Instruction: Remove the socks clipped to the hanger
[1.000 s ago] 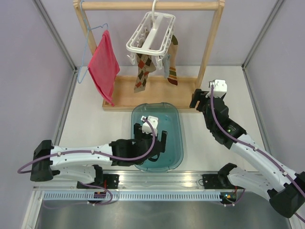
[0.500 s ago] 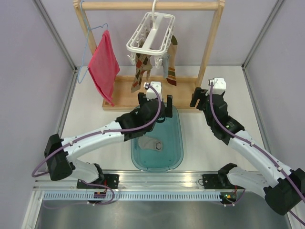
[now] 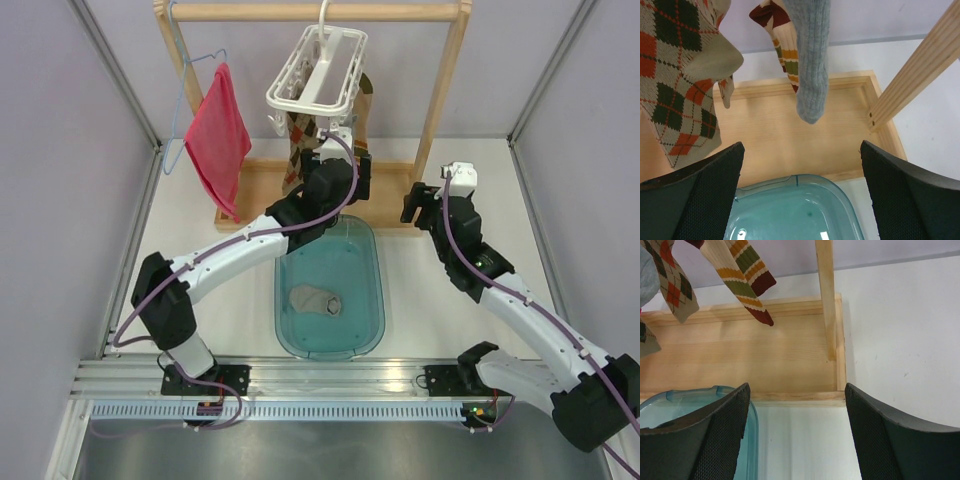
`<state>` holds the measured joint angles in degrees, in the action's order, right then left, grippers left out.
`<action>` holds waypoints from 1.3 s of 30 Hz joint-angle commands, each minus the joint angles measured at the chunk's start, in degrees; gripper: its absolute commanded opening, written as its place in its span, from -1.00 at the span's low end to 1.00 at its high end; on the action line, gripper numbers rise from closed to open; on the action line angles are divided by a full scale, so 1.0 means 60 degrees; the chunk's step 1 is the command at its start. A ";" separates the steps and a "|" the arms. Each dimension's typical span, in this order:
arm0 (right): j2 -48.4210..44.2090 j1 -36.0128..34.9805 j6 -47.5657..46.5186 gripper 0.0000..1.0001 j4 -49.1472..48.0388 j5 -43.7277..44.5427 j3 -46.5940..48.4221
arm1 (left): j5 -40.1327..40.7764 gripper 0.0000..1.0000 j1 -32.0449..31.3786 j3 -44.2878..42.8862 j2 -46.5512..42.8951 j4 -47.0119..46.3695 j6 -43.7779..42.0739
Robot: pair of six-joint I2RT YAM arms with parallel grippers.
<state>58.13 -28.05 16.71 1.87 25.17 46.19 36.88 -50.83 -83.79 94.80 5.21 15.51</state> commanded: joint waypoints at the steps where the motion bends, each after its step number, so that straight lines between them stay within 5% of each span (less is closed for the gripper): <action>1: -0.0035 0.0178 -0.0089 0.60 -0.0662 -0.0488 -0.0096 | 0.0019 1.00 0.0122 -0.0449 0.0283 -0.0823 -0.0621; 15: 0.0317 0.0588 -0.0177 0.59 -0.1395 -0.1338 -0.0331 | 0.0503 0.90 0.0488 -0.0801 0.1235 -0.2391 -0.1003; 18: 0.0361 0.0632 -0.0236 0.59 -0.1439 -0.1426 -0.0360 | 0.0708 0.34 0.0503 -0.0655 0.1162 -0.2771 -0.0915; 19: 0.0361 0.0647 -0.0265 0.58 -0.1454 -0.1455 -0.0375 | 0.0723 -0.08 0.0503 -0.0625 0.1162 -0.2846 -0.0929; 20: 0.0361 0.0676 -0.0280 0.58 -0.1469 -0.1470 -0.0389 | 0.0752 -0.28 0.0503 -0.0611 0.1177 -0.2904 -0.0973; 22: 0.0361 0.0706 -0.0280 0.58 -0.1527 -0.1514 -0.0448 | 0.0825 -0.65 0.0503 -0.0640 0.1235 -0.3036 -0.1075; 25: 0.0361 0.0764 -0.0251 0.58 -0.1615 -0.1602 -0.0521 | 0.0825 -0.95 0.0503 -0.0567 0.1236 -0.3212 -0.1237; 39: 0.0595 0.0838 -0.0251 0.57 -0.1805 -0.1968 -0.0551 | -0.0270 -0.95 0.0503 0.1644 -0.1034 -0.3361 -0.0695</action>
<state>61.63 -23.38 15.64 -6.11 14.85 42.50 39.09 -47.86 -75.57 94.96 -13.56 9.78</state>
